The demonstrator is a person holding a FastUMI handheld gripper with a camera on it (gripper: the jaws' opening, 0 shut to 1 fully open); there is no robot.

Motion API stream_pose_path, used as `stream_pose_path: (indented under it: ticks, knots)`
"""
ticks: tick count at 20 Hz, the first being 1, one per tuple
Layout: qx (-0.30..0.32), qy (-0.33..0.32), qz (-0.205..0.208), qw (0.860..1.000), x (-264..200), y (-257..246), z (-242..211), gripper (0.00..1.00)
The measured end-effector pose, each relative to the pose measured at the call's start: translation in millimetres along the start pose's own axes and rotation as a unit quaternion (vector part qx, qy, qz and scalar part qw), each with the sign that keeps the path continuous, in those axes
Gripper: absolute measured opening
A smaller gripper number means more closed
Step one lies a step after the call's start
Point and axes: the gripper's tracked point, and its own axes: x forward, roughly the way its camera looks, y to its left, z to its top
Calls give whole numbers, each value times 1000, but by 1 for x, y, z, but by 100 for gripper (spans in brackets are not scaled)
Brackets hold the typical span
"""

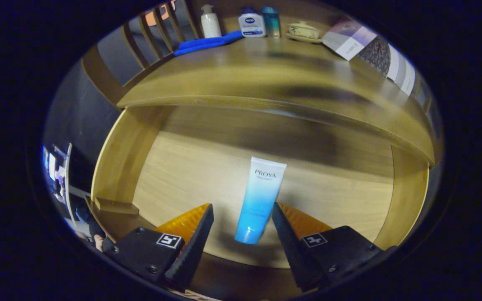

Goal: Pull open the drawer, take out the items inside it, and place them on the countertop above the cabinet.

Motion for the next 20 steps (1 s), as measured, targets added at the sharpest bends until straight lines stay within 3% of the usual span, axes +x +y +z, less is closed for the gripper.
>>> stream_pose_path:
  ticks: [8, 12, 14, 20]
  knots:
    - [-8, 56, -25, 998, 16, -9, -6, 85]
    - [0, 39, -50, 998, 16, -20, 0, 71]
    - [10, 24, -50, 998, 17, -22, 0, 55]
    - [-2, -18, -32, 999, -15, -14, 1, 48]
